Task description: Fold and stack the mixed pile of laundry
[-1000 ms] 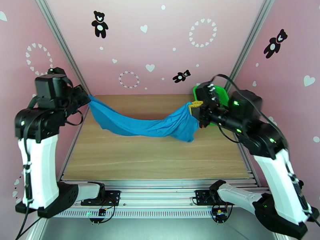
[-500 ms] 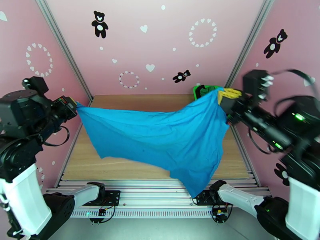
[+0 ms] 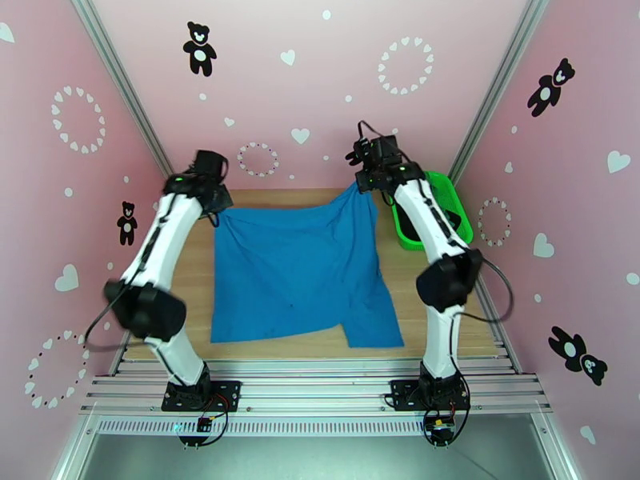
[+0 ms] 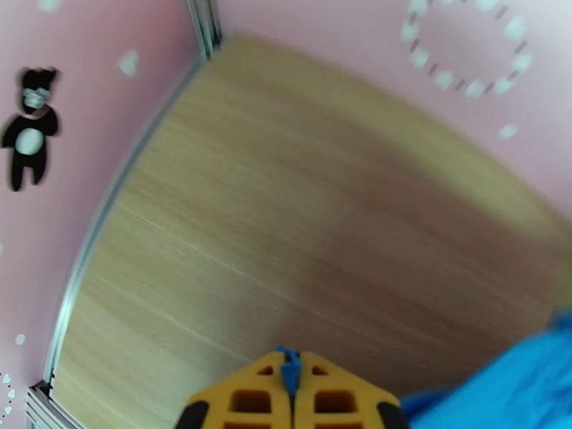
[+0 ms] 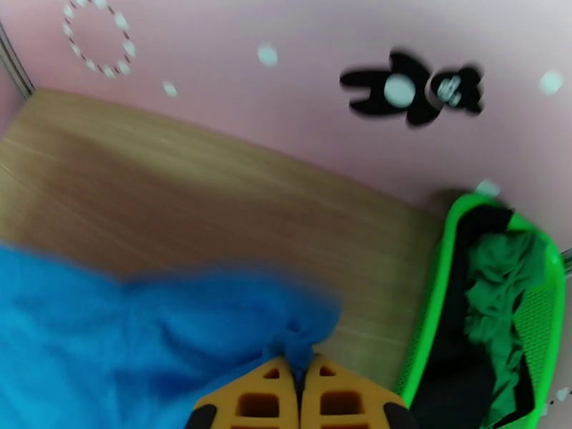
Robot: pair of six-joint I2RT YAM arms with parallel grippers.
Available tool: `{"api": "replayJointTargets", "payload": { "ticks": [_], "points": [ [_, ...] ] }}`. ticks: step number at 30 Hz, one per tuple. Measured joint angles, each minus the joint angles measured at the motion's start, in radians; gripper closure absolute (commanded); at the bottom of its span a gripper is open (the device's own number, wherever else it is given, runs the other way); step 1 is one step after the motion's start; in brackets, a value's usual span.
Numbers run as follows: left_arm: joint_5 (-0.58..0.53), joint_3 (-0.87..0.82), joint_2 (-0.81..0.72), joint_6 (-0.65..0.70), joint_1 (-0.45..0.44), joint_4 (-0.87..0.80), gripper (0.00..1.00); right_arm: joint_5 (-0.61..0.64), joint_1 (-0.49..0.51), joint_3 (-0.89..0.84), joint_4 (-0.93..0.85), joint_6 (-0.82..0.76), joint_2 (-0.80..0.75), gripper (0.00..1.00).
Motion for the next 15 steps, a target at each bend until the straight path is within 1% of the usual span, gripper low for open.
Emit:
{"api": "replayJointTargets", "payload": {
  "ticks": [2, 4, 8, 11, 13, 15],
  "points": [
    [-0.005, -0.026, -0.016, -0.001, 0.0, 0.016, 1.0, -0.027, 0.001, -0.047, 0.014, -0.002, -0.034, 1.0],
    [-0.019, -0.066, -0.07, -0.003, 0.0, 0.042, 1.0, -0.061, 0.007, -0.174, 0.07, -0.003, -0.131, 1.0],
    [-0.026, -0.206, -0.238, -0.02, 0.001, 0.097, 1.0, -0.117, 0.043, -0.544, 0.194, 0.0, -0.416, 1.0],
    [-0.023, -0.367, -0.338, -0.049, 0.001, 0.154, 1.0, -0.143, 0.109, -0.825, 0.303, 0.03, -0.593, 1.0],
    [-0.016, -0.481, -0.363, -0.072, 0.001, 0.184, 1.0, -0.156, 0.163, -0.993, 0.368, 0.066, -0.643, 1.0],
    [-0.003, -0.6, -0.359, -0.097, 0.001, 0.216, 1.0, -0.171, 0.23, -1.16, 0.438, 0.122, -0.625, 1.0]
  ]
}}
